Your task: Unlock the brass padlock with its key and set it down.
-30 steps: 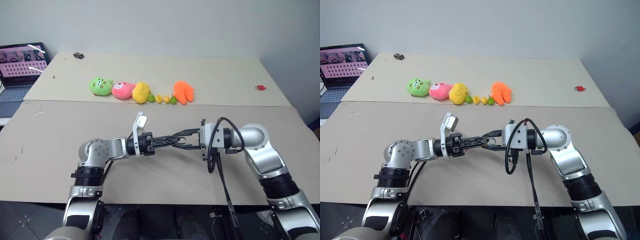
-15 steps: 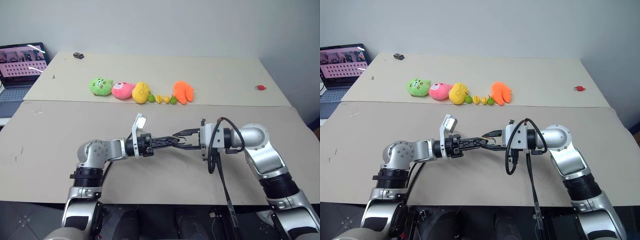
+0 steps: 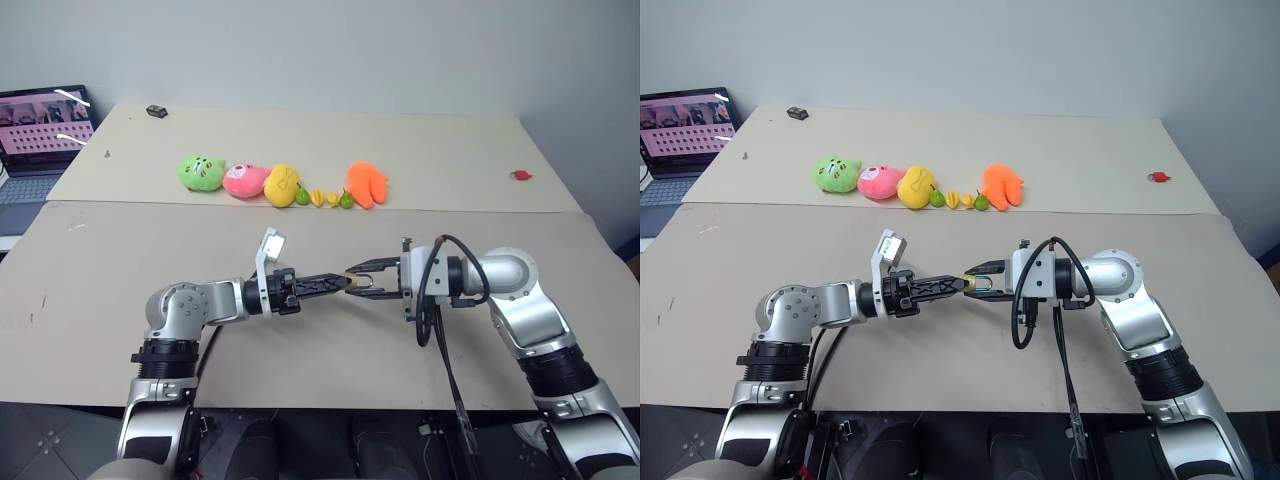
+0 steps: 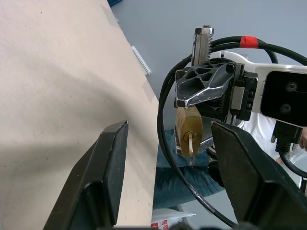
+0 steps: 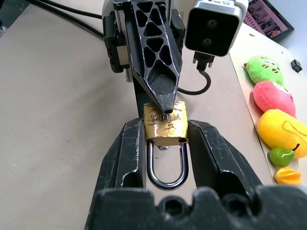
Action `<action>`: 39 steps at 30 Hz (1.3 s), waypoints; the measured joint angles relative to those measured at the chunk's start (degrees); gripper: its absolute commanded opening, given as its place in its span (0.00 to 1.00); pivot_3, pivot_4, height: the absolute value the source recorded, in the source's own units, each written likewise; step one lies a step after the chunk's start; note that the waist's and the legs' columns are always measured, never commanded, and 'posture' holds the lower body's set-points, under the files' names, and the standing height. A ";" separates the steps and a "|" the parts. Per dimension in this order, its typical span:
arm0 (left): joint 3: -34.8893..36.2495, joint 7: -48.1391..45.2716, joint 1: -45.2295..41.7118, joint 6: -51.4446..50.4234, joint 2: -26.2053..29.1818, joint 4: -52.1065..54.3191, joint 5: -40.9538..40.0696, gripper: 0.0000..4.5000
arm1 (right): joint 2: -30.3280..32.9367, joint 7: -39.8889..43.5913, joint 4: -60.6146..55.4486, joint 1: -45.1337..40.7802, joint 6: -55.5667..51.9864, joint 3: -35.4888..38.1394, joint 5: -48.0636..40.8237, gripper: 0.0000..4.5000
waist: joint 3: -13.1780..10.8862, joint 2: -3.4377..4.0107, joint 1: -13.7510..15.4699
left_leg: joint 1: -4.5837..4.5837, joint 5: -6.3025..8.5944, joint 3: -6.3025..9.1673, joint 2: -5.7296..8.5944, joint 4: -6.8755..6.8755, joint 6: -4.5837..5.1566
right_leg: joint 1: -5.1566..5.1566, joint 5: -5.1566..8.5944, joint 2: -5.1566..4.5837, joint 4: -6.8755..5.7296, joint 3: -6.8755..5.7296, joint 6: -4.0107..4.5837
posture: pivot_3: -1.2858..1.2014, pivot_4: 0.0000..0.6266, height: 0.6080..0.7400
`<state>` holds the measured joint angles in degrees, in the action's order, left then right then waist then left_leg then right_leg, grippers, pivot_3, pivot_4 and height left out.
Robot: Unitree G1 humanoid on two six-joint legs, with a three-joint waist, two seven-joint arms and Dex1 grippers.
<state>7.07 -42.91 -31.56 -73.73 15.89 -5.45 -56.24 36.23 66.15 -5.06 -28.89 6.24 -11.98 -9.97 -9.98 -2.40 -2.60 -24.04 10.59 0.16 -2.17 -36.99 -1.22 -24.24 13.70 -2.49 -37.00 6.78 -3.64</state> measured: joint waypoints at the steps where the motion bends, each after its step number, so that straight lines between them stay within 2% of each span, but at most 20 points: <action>1: -0.01 0.00 0.00 0.02 -0.26 0.00 0.00 0.30 | 0.00 0.00 0.00 -0.02 0.07 0.00 0.00 0.20 | 0.00 0.00 0.00 | 0.00 0.00 0.00 0.00 0.00 0.00 | 0.00 0.00 0.00 0.00 0.00 0.00 | 0.52 0.24 0.83; 5: 0.00 -0.30 -0.01 0.04 -1.00 0.02 -0.25 0.00 | 0.09 0.05 0.75 -0.02 0.08 -0.01 0.25 0.20 | 0.00 0.00 -0.02 | 0.00 0.00 0.00 0.00 0.00 0.00 | -0.01 0.00 0.00 0.00 0.00 0.00 | 0.52 0.24 0.83; 16: -0.04 0.23 -0.33 -0.03 -1.03 0.02 -0.09 0.00 | 0.10 -0.18 0.96 -0.03 0.35 -0.02 0.66 0.20 | 0.00 0.00 -0.01 | 0.00 0.00 0.00 0.00 0.00 0.00 | 0.00 0.00 0.00 0.00 0.00 0.00 | 0.52 0.24 0.83; 18: 0.01 0.33 -0.38 -0.04 -1.04 0.02 -0.09 0.00 | 0.01 -0.30 1.06 -0.04 0.39 -0.02 0.65 0.42 | 0.00 0.00 -0.01 | 0.00 0.00 0.00 0.00 0.00 0.00 | 0.00 0.00 0.00 0.00 0.00 0.00 | 0.52 0.24 0.83; 20: 0.11 0.62 -0.38 -0.06 -1.14 -0.03 -0.09 0.00 | 0.00 -0.48 1.08 -0.08 0.39 0.00 0.66 0.53 | 0.00 0.00 0.00 | 0.00 0.00 0.00 0.00 0.00 0.00 | 0.00 0.00 0.00 0.00 0.00 0.00 | 0.52 0.24 0.83; 26: 0.31 1.08 -0.38 0.02 -1.73 -0.01 -0.09 0.00 | 0.46 -1.12 2.23 0.06 -0.59 -0.02 1.86 0.97 | 0.00 0.00 0.01 | 0.00 0.00 0.00 0.00 0.00 0.00 | 0.00 -0.02 0.00 0.00 0.00 0.02 | 0.52 0.24 0.83; 28: 0.87 1.12 -0.37 0.01 -1.89 -0.01 -0.36 0.00 | 3.25 0.84 1.80 1.09 -5.76 0.12 -0.36 0.97 | 0.00 -0.01 0.08 | -0.01 0.00 0.00 0.01 0.00 0.00 | 0.01 -0.08 -0.01 0.01 0.00 0.13 | 0.52 0.24 0.83; 32: 2.56 1.12 -0.35 -0.01 -0.81 -0.05 -0.43 0.00 | 6.35 1.86 2.63 2.07 -10.90 2.82 -2.62 0.75 | -0.01 -0.01 -0.01 | 0.00 0.00 -0.01 0.03 -0.01 0.00 | 0.00 -0.06 -0.02 0.00 0.01 0.10 | 0.52 0.24 0.83; 39: 3.28 1.19 -0.09 0.02 -0.48 -0.52 -0.37 0.00 | 9.79 2.49 0.33 -1.52 -17.57 10.02 -8.89 0.20 | -0.01 -0.01 -0.13 | 0.01 0.00 0.01 0.01 0.01 0.00 | 0.00 0.00 -0.01 0.01 0.00 0.01 | 0.52 0.24 0.83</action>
<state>10.35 -41.72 -31.65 -73.71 15.41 -5.97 -56.61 46.02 68.64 -4.73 -30.41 -11.34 -1.96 -18.87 -9.99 -2.41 -2.73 -24.03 10.59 0.16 -2.16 -36.98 -1.22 -24.24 13.70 -2.50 -36.99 6.79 -3.63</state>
